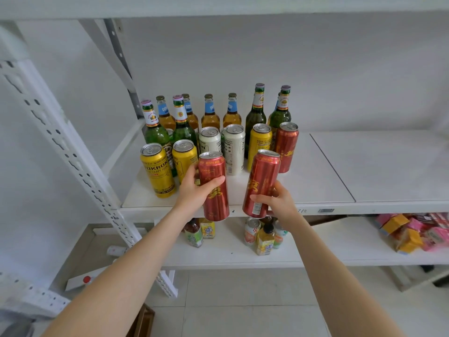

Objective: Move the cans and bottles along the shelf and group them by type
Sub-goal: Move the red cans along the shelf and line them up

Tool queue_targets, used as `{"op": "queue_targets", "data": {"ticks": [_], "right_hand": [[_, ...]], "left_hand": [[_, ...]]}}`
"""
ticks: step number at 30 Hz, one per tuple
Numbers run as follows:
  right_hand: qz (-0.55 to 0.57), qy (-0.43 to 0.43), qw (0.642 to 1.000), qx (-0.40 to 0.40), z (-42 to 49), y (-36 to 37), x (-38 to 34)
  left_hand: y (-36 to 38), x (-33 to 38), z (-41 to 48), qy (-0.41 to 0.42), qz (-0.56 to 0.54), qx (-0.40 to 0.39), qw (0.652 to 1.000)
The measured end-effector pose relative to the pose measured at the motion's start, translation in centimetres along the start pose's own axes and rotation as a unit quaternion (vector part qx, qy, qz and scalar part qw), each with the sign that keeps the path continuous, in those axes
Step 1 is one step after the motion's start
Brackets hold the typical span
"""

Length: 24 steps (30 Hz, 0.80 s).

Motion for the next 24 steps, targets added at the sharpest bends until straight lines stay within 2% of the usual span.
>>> {"op": "queue_targets", "data": {"ticks": [24], "right_hand": [[-0.006,0.016,1.0,0.014,-14.5,-5.1,-1.0]], "left_hand": [[0.4,1.7,-12.0,-0.027,-0.075,-0.003,0.997]]}}
Point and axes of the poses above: each hand's wrist, its own z-axis towards the middle knuckle, its own y-axis out of the palm, x = y × z, the point moved 3 cm from there along z, towards the middle knuckle, and after that the axes turned 4 degrees about -y, right-handed, at the moved point
